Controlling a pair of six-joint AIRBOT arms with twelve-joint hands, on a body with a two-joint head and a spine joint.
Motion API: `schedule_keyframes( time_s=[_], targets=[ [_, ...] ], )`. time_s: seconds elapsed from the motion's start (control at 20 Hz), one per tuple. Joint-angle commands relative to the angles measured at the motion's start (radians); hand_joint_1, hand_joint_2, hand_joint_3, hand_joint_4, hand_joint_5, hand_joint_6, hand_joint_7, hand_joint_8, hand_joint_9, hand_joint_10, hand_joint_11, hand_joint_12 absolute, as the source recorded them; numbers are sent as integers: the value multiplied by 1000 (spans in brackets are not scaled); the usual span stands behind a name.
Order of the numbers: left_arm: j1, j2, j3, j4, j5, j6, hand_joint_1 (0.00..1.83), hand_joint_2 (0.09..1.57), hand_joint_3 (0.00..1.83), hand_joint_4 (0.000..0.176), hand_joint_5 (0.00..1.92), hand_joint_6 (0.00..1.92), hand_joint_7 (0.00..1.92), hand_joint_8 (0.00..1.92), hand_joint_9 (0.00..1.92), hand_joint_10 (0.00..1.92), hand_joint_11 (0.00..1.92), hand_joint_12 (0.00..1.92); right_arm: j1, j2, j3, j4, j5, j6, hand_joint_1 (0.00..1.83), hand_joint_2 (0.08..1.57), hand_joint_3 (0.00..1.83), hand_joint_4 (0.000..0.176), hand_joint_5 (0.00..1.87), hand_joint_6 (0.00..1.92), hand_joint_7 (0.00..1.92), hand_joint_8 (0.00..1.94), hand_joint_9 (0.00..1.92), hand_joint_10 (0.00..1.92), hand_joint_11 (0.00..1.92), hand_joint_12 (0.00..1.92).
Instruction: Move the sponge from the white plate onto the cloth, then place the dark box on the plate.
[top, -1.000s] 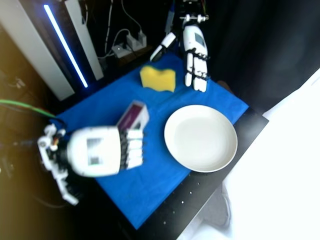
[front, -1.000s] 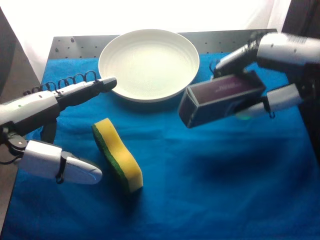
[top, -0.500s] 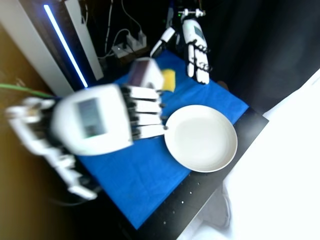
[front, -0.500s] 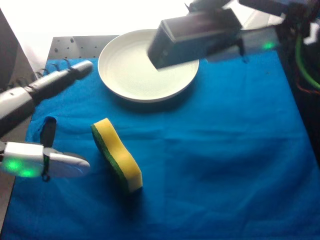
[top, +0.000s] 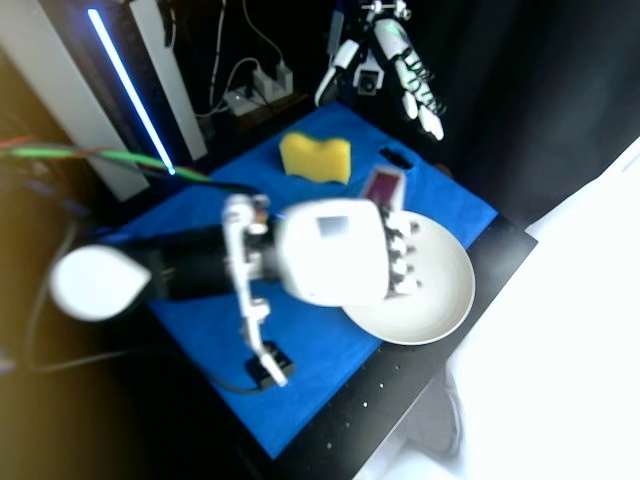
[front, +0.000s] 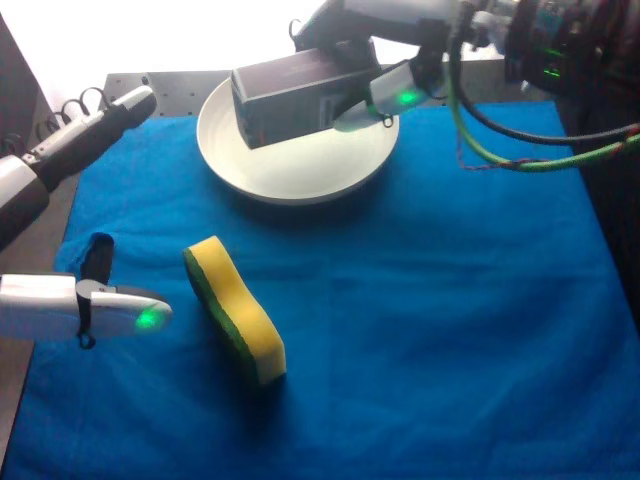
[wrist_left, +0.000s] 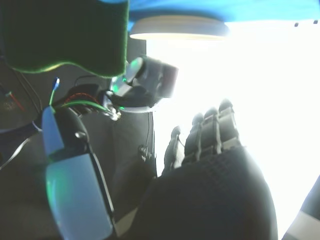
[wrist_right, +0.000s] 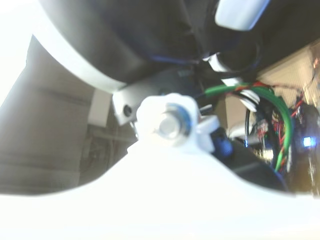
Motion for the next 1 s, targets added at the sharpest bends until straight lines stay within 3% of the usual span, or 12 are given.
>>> schedule_keyframes(
  time_s=[0.0,0.05,0.15,0.2,0.25,0.3,0.35,0.4,0.45,0.55,0.65,0.95],
  targets=[
    [-16,-8,7,-5,-124,-4,905,720,0,154,0,0,0,0,0,0,0,0,15,-14,7,12,7,3,1205,1158,4,0,819,1289,961,1057,1046,1085,896,1337],
    [-23,-12,10,-4,-122,-4,922,727,0,175,0,0,0,0,0,0,0,0,17,-33,23,-27,-43,3,1199,1169,1,18,863,1181,880,1239,988,1330,937,1480],
    [-29,-15,12,-1,-120,-4,904,724,0,169,0,0,0,0,0,0,0,0,20,-43,31,-55,-84,3,1174,1203,11,18,804,1252,808,1365,891,1455,860,1612],
    [-31,-16,13,1,-120,-4,898,722,0,166,0,0,0,0,0,0,0,0,20,-51,40,-68,-105,3,1140,1181,2,0,839,1203,659,1576,832,1762,907,1859],
    [-33,-16,14,2,-119,-4,907,725,0,161,0,0,0,0,0,0,0,0,20,-56,46,-85,-119,9,1028,1082,0,0,513,579,440,1000,664,1316,751,1624],
    [-33,-17,13,2,-120,-4,893,725,0,157,0,0,0,0,0,0,0,0,20,-61,50,-111,-130,23,902,1027,0,63,363,176,350,386,517,769,440,1338],
    [-33,-17,12,2,-123,-5,904,716,0,158,0,0,0,0,0,0,0,0,20,-62,51,-124,-137,24,821,945,0,153,91,34,134,98,238,269,87,890],
    [-33,-17,12,2,-123,-5,908,714,0,150,0,0,0,0,0,0,3,1,20,-62,52,-127,-138,25,766,889,0,171,17,6,26,19,57,53,17,254],
    [-33,-17,12,2,-124,-5,888,708,0,148,0,0,0,0,0,0,0,0,20,-61,51,-129,-137,27,748,842,0,175,3,0,4,3,11,10,3,50],
    [-31,-17,11,-1,-127,-5,890,722,0,166,0,0,0,0,0,0,0,0,20,-59,51,-131,-122,29,692,822,0,176,0,0,0,0,0,0,0,1],
    [-27,-17,9,-7,-141,-6,905,727,0,165,0,0,0,0,0,0,0,0,20,-37,47,-110,-62,39,659,806,0,176,0,0,0,0,0,0,0,0],
    [-22,-16,2,-28,-205,-5,836,723,0,175,0,0,0,0,0,0,25,14,-52,223,-111,243,333,39,655,813,0,176,0,0,0,0,0,0,0,0]
  ],
)
